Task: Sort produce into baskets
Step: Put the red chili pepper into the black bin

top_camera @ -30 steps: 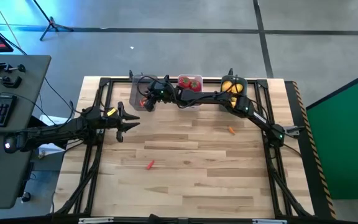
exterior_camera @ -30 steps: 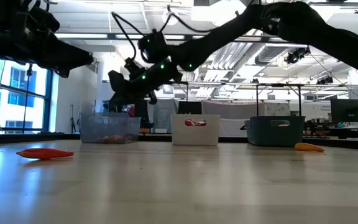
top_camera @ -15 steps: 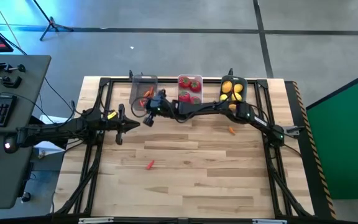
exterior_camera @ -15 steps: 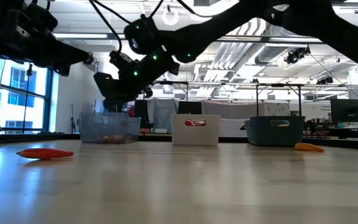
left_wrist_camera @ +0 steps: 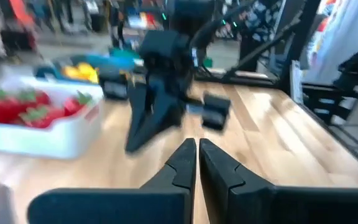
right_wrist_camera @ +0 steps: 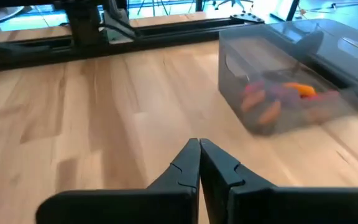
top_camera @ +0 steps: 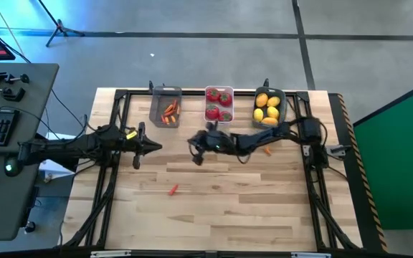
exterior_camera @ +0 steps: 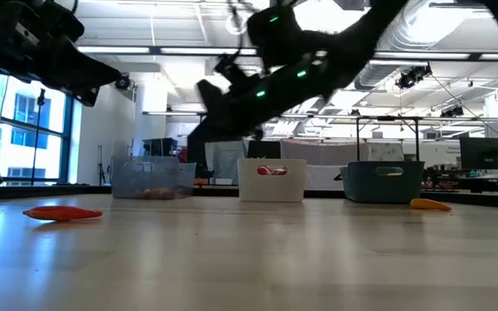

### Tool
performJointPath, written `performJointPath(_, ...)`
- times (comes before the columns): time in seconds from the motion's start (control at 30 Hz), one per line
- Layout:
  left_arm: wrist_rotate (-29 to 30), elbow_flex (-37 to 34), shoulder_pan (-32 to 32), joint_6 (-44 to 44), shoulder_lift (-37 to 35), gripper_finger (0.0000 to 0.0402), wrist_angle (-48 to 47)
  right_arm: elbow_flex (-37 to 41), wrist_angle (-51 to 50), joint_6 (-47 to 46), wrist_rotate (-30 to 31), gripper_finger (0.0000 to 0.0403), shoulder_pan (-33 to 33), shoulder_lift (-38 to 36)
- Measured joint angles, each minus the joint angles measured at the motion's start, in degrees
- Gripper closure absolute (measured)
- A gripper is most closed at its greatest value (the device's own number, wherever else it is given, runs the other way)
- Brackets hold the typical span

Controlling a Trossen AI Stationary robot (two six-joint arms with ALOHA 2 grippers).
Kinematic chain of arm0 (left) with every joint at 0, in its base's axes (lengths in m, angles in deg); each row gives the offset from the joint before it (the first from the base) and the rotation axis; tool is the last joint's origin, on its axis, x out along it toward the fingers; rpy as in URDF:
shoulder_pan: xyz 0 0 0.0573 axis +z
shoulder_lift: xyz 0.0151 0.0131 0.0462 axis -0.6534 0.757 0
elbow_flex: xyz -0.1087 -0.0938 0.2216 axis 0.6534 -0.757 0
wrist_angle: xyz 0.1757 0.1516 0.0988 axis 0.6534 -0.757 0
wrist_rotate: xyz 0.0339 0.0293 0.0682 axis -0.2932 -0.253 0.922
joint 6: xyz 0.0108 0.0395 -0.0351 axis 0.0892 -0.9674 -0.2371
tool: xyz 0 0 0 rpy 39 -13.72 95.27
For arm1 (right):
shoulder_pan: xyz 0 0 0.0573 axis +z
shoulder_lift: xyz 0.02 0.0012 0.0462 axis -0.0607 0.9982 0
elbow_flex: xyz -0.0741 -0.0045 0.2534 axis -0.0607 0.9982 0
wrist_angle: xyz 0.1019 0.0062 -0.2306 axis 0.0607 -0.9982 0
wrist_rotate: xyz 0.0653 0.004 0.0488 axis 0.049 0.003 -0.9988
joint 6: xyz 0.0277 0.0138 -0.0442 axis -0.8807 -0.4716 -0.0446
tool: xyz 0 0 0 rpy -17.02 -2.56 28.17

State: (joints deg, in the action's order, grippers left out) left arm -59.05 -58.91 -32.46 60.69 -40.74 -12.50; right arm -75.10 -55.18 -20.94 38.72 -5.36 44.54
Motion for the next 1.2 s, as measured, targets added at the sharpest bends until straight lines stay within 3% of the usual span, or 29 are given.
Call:
performJointPath(0.3, 10.1, 6.9, -11.8, 11.2, 15.8, 0.0401, -9.3, 12.6, 1.5, -2.4, 7.4, 0.0403, 6.2, -9.0)
performJointPath(0.57, 15.7, 14.7, -24.7, 20.0, 35.1, 0.0401, -11.2, 13.6, 0.9, -2.8, 9.7, 0.0403, 8.3, -9.7)
performJointPath(0.77, 20.6, 23.8, -30.2, 29.4, 48.4, 0.0377, -20.4, 13.5, 0.9, -2.4, 9.8, 0.0403, 8.4, -9.7)
performJointPath(0.9, 20.7, 29.9, -32.2, 31.1, 55.7, 0.0339, -27.0, 13.5, 0.6, -2.4, 9.8, 0.0403, 8.4, -9.7)
performJointPath(1.2, 14.8, 38.4, -33.5, 37.2, 69.8, 0.0265, -26.8, 13.5, 0.2, -2.4, 9.8, 0.0403, 8.4, -9.6)
